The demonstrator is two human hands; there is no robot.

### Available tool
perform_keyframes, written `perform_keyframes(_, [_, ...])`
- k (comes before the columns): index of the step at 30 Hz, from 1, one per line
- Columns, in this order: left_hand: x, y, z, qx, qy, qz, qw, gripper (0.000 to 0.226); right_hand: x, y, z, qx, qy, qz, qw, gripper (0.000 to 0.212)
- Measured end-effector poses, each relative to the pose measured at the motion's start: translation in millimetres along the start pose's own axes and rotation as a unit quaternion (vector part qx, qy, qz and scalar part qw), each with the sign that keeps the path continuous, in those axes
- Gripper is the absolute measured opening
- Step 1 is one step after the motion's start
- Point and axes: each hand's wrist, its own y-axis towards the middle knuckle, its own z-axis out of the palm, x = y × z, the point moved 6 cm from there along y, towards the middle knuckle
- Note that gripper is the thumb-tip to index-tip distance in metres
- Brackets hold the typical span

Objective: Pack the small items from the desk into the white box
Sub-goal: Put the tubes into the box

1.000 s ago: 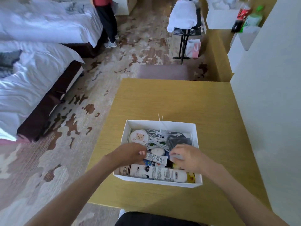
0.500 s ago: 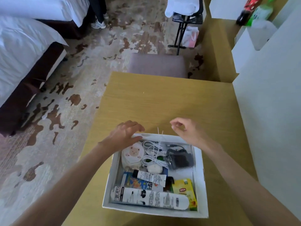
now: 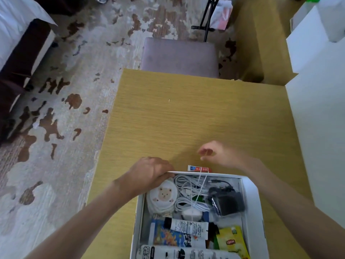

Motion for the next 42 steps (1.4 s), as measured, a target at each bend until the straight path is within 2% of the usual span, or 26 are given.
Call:
perform_keyframes(2, [-1.7, -0.6, -1.9, -0.006, 0.004, 0.004, 1.000, 0.033, -2.5, 7.4, 13.7, 0.066, -0.047, 0.013, 0.997, 0.027])
perform_keyframes(5, [-4.2, -0.1, -3.9, -0.007, 0.007, 0.011, 1.000, 0.035, 4.9, 25.8, 25.4, 0.132, -0.167, 0.000, 0.977, 0.015])
perform_keyframes(8, [-6.3, -1.7, -5.2, 0.003, -0.001, 0.013, 1.000, 0.035, 13.1, 38.3, 26.2, 0.140, -0.257, -0.039, 0.955, 0.012])
perform_keyframes(10, [-8.5, -5.8, -6.6, 0.008, 0.001, 0.017, 1.000, 0.033, 11.3, 40.5, 16.0, 0.115, -0.285, -0.045, 0.950, 0.012])
perform_keyframes(13, [-9.8, -13.3, -7.4, -0.008, 0.008, 0.021, 1.000, 0.021, -0.5, 35.7, -4.5, 0.062, -0.263, -0.030, 0.962, 0.025])
perform_keyframes(17, [-7.9, -14.7, -7.5, -0.015, 0.014, 0.001, 1.000, 0.017, -28.0, 23.5, -10.2, 0.036, -0.196, -0.009, 0.980, 0.014])
perform_keyframes(20, [-9.2, -13.3, -7.8, -0.009, 0.002, -0.003, 1.000, 0.028, -37.7, 18.2, 1.8, 0.053, -0.182, -0.024, 0.982, 0.015])
perform_keyframes(23, [-9.6, -12.3, -8.2, -0.008, -0.003, -0.011, 1.000, 0.037, -36.4, 18.6, -4.8, 0.026, -0.181, -0.004, 0.983, 0.010])
perform_keyframes(27, [-8.7, -14.3, -9.0, -0.015, 0.021, -0.020, 0.999, 0.024, -21.4, -7.6, -43.9, -0.087, -0.026, 0.008, 0.996, 0.009])
perform_keyframes(30, [-9.0, -15.7, -10.2, -0.025, 0.013, -0.042, 0.999, 0.033, -8.9, -59.1, -68.3, -0.160, 0.080, -0.016, 0.984, 0.008])
perform_keyframes(33, [-11.2, -8.0, -13.3, -0.043, -0.008, -0.037, 0.998, 0.040, -0.7, -112.5, -63.2, -0.177, 0.121, -0.034, 0.976, 0.010])
perform_keyframes(35, [-8.8, 1.3, -14.2, -0.051, -0.007, -0.037, 0.998, 0.031, 3.7, -139.1, -44.5, -0.146, 0.106, -0.025, 0.983, 0.009])
perform_keyframes(38, [4.2, 14.9, -15.3, -0.036, 0.003, -0.076, 0.996, 0.017, 15.5, -163.4, -12.3, -0.112, 0.016, -0.047, 0.992, 0.008])
perform_keyframes(42, [18.7, 24.9, -21.4, -0.019, 0.039, -0.135, 0.990, 0.023, 34.2, -172.7, 28.3, -0.101, -0.113, -0.082, 0.985, 0.014])
